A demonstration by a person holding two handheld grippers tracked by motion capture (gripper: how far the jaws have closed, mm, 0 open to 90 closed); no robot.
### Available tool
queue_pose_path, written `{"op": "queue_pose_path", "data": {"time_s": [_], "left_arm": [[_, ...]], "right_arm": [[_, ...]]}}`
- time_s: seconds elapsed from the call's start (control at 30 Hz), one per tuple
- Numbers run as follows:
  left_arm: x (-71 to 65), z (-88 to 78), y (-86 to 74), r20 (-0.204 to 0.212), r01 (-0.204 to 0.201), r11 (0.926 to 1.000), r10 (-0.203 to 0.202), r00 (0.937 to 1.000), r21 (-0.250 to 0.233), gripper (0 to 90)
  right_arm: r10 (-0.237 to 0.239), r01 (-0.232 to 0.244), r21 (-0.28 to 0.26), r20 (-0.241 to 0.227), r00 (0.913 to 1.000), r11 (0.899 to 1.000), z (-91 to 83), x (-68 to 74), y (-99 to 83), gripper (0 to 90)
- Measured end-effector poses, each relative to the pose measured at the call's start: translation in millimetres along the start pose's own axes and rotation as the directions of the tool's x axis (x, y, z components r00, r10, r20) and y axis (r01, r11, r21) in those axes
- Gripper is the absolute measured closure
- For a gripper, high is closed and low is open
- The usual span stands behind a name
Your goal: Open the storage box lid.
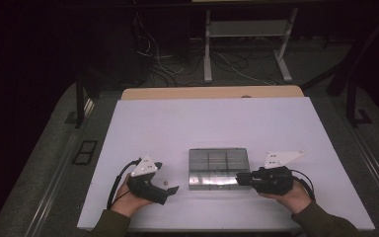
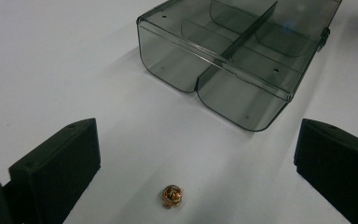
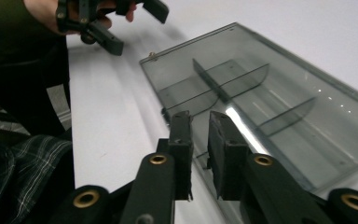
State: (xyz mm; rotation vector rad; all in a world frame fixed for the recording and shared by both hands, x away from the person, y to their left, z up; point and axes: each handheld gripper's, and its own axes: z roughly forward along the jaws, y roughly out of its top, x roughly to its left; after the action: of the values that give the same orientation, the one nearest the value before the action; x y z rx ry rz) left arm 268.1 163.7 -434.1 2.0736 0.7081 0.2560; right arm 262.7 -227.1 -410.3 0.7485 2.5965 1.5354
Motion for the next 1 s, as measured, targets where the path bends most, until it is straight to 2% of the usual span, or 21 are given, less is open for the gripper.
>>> {"op": "queue_pose_path", "data": {"time_s": [0.23,0.57,0.67,0.8,1.0], "left_arm": [[-0.1,0.3,0.0,-0.001,-0.003,1.0000,0.003,1.0000,0.001,0.0],[-0.4,0.6,0.0,-0.001,-0.004,1.0000,0.004,1.0000,0.000,0.0],[-0.5,0.5,0.0,0.000,-0.002,1.0000,0.002,1.0000,0.000,0.0],[-0.9,0.9,0.0,0.000,0.003,1.0000,-0.003,1.0000,-0.003,0.0],[-0.7,1.1,-0.1,0.001,0.004,1.0000,-0.004,1.0000,-0.003,0.0]], "right_arm": [[-0.014,0.015,0.024,-0.027,0.9995,1.000,13.1,7.3,-2.6,89.4],[-0.012,0.015,0.064,-0.042,0.9991,0.998,28.4,13.0,-7.6,89.5],[-0.022,0.025,0.073,-0.037,0.9991,0.997,32.9,15.3,-9.6,89.5],[-0.038,0.042,0.111,-0.035,0.9987,0.993,42.8,19.2,-13.9,89.4],[-0.047,0.050,0.130,-0.024,0.9986,0.990,48.9,21.2,-16.8,89.5]]}}
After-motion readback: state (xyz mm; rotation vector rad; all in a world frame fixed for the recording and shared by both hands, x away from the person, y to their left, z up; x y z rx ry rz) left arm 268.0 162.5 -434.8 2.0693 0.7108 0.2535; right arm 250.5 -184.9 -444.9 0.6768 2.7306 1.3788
